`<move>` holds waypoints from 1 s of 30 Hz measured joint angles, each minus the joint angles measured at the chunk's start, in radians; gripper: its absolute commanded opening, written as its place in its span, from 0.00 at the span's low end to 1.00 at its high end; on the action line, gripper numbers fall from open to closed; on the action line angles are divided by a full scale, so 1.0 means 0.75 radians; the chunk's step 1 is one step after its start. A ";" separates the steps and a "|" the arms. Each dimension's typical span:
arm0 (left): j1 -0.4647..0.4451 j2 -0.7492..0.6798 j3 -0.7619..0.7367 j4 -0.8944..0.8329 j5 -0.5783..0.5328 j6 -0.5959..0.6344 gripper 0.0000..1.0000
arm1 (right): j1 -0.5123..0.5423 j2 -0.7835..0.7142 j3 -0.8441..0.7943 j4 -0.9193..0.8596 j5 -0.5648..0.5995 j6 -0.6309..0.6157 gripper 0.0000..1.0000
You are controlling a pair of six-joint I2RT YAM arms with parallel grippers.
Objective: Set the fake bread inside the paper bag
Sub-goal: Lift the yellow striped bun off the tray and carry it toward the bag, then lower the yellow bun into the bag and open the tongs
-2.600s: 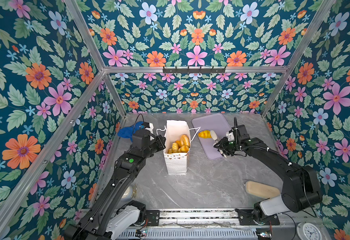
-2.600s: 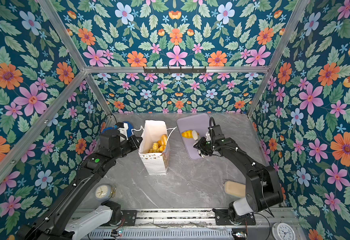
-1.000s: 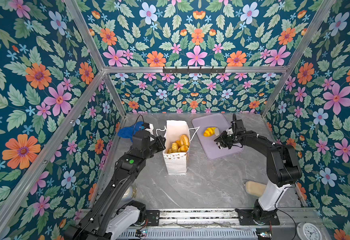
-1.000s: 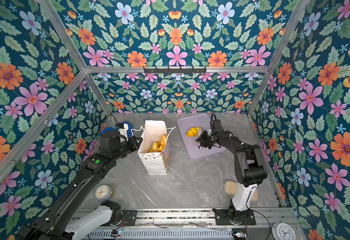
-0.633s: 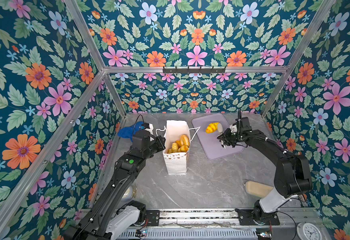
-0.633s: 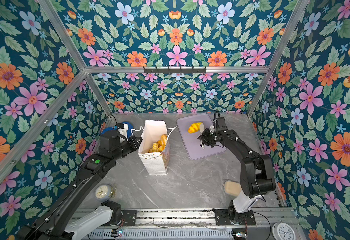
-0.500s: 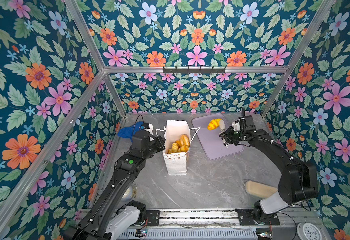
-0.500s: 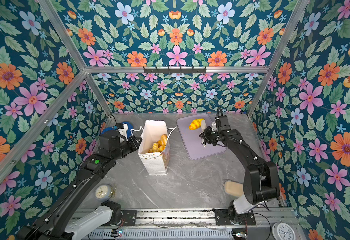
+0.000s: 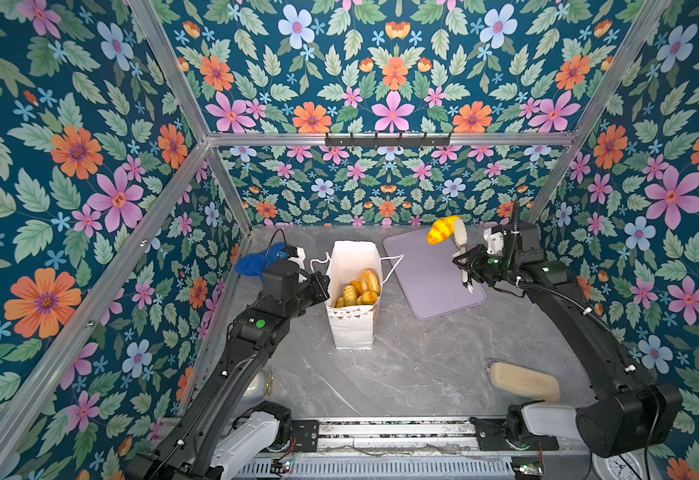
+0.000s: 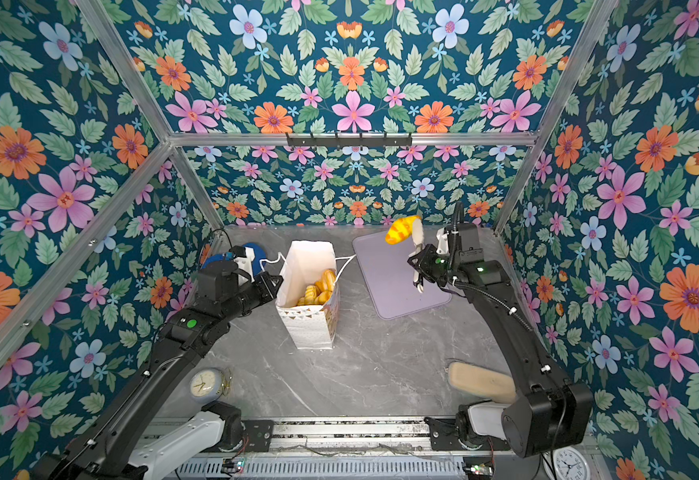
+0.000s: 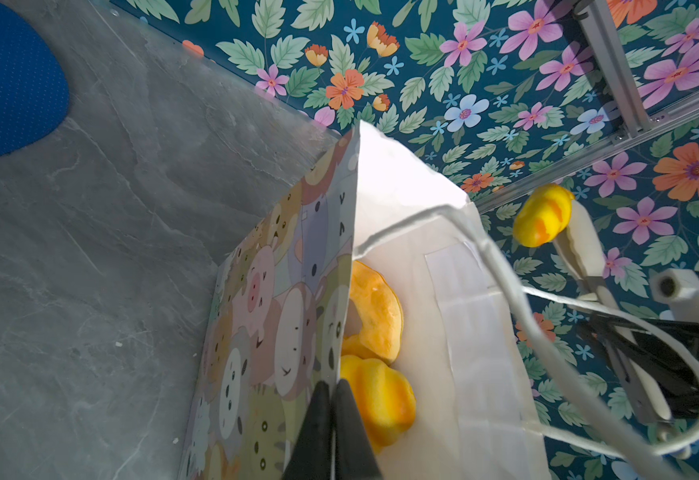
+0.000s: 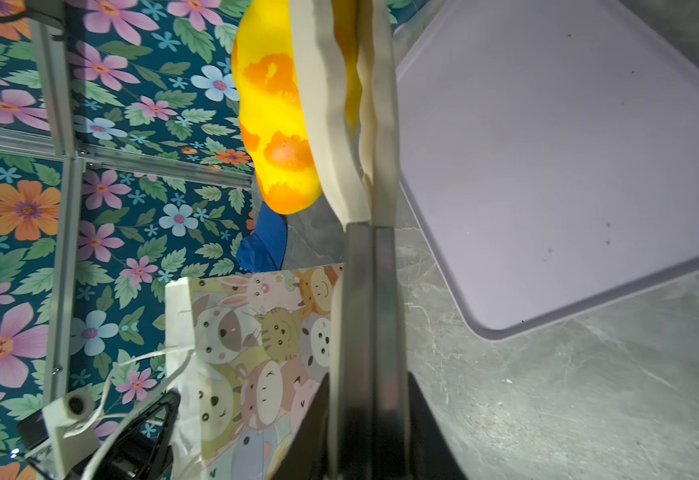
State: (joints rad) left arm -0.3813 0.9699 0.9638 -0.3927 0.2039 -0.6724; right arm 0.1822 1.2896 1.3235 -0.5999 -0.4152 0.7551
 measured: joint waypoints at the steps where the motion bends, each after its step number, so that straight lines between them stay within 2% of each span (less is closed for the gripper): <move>1: 0.000 0.000 0.000 -0.002 0.000 0.000 0.08 | 0.001 -0.014 0.015 -0.014 0.000 -0.004 0.10; 7: 0.000 0.001 0.005 -0.007 0.000 0.002 0.08 | 0.025 -0.083 0.112 -0.093 0.002 -0.034 0.10; 11: 0.000 0.005 0.005 -0.006 -0.001 0.002 0.08 | 0.090 -0.100 0.189 -0.146 0.022 -0.042 0.10; 18: 0.000 0.010 0.010 -0.006 -0.001 0.002 0.08 | 0.330 -0.063 0.363 -0.224 0.100 -0.102 0.10; 25: -0.001 0.010 0.010 -0.006 -0.001 -0.002 0.08 | 0.600 0.065 0.560 -0.343 0.227 -0.190 0.10; 30: -0.001 0.010 0.010 -0.006 -0.001 -0.002 0.08 | 0.732 0.167 0.665 -0.431 0.313 -0.259 0.11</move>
State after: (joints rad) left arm -0.3817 0.9775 0.9714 -0.3969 0.2035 -0.6735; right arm 0.7315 1.4147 1.8225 -0.9234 -0.1802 0.5606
